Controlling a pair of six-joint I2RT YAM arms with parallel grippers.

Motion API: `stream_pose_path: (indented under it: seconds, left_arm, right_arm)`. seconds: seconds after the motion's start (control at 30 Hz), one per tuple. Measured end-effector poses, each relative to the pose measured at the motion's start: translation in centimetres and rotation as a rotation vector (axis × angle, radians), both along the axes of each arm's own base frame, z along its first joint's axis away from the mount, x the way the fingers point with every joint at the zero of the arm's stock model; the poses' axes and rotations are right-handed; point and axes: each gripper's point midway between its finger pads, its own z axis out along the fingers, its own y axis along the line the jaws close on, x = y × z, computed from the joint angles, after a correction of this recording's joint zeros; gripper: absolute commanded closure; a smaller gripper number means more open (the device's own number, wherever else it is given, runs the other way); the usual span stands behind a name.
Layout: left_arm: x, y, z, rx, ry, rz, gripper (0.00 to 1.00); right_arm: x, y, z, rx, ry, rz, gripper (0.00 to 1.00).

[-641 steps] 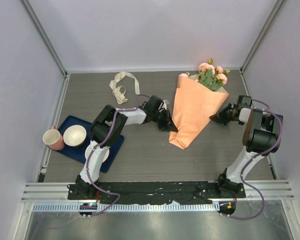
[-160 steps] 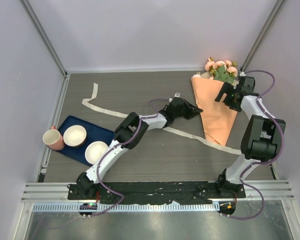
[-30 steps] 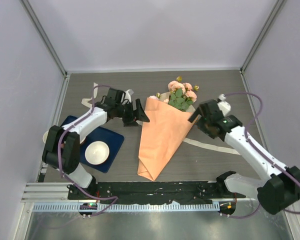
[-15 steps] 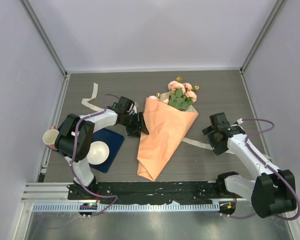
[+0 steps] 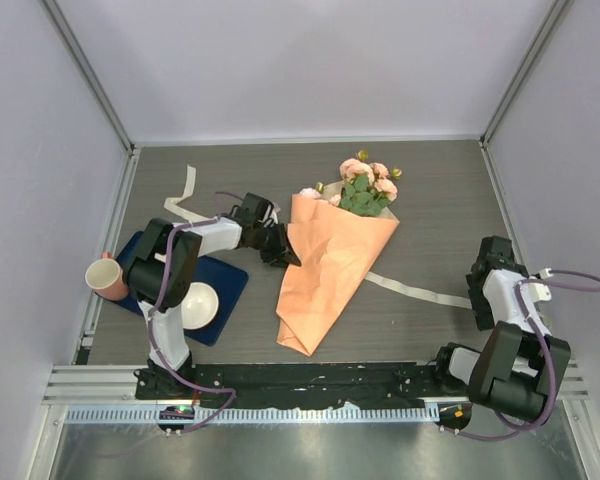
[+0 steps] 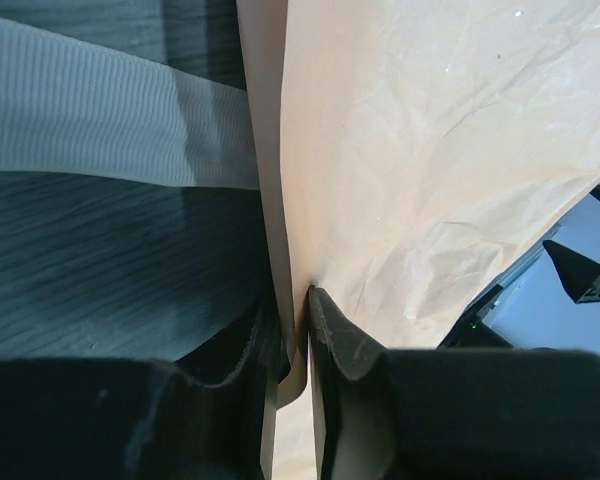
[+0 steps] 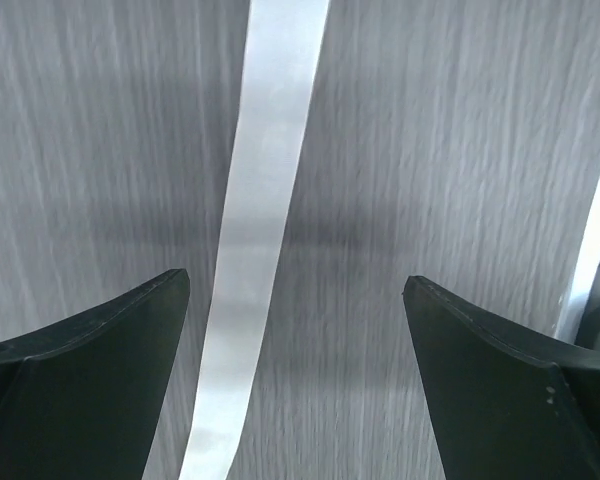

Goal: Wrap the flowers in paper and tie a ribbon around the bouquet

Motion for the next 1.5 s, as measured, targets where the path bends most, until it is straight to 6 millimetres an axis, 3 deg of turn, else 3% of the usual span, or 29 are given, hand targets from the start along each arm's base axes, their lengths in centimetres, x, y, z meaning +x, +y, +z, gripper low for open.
stream_pose_path:
  seconds: [0.07,0.27,0.43,0.47,0.6,0.63,0.7,0.73,0.8,0.83,0.97,1.1,1.17,1.23,1.37,1.5]
  left_arm:
    - [0.2,-0.2,0.0,-0.008,0.005,0.007,0.90]
    - [1.1,-0.8,-0.2,-0.026,0.007,0.034,0.92]
    - [1.6,-1.1,-0.1,-0.035,0.005,0.048,0.92]
    - [1.6,-1.1,-0.1,-0.036,0.005,0.050,0.92]
    - [1.8,-1.1,-0.1,-0.037,0.007,0.061,0.85]
    - [1.8,-1.1,-0.1,-0.038,0.009,0.063,0.77]
    - [1.8,-1.2,0.0,-0.042,0.011,0.065,0.65]
    - [1.9,-1.3,0.2,-0.049,0.009,0.063,0.53]
    - [2.2,-1.6,0.7,-0.063,0.002,0.060,0.47]
    - [2.4,-1.7,1.2,-0.070,-0.010,0.059,0.43]
    - [2.8,-1.2,2.7,-0.085,-0.035,0.067,0.35]
    - [4.0,1.8,6.2,-0.105,-0.088,0.138,0.19]
    - [5.3,4.5,8.1,-0.098,-0.126,0.218,0.18]
    - [7.2,8.6,9.7,-0.067,-0.169,0.343,0.16]
    - [9.9,16.7,9.3,0.038,-0.157,0.594,0.04]
    - [11.4,22.3,6.8,0.172,-0.076,0.740,0.00]
  right_arm:
    - [-0.8,-1.6,-0.3,-0.013,0.030,-0.035,0.03]
    - [-1.8,-4.8,-1.6,-0.027,0.092,-0.090,0.05]
    - [-0.1,-7.4,-1.6,-0.081,0.109,-0.072,0.11]
    - [0.4,-7.8,-1.6,-0.092,0.109,-0.067,0.21]
    - [1.5,-8.8,-1.6,-0.113,0.088,-0.046,0.41]
    - [1.7,-8.8,-1.6,-0.114,0.086,-0.042,0.53]
    - [1.8,-8.9,-1.7,-0.117,0.081,-0.041,0.65]
    - [1.9,-9.0,-1.7,-0.117,0.078,-0.041,0.77]
    - [2.2,-9.1,-1.7,-0.120,0.068,-0.040,0.87]
    - [2.2,-9.1,-1.7,-0.121,0.064,-0.040,0.98]
    - [1.8,-8.5,-1.5,-0.119,0.042,-0.023,0.99]
    - [1.4,-7.0,1.0,-0.147,-0.024,0.028,0.99]
    - [2.4,-6.1,3.8,-0.198,-0.121,0.079,0.99]
    - [4.0,-4.1,6.6,-0.245,-0.226,0.164,0.99]
    - [7.6,3.6,10.4,-0.242,-0.398,0.432,0.99]
    - [10.0,10.7,13.5,-0.245,-0.474,0.662,0.99]
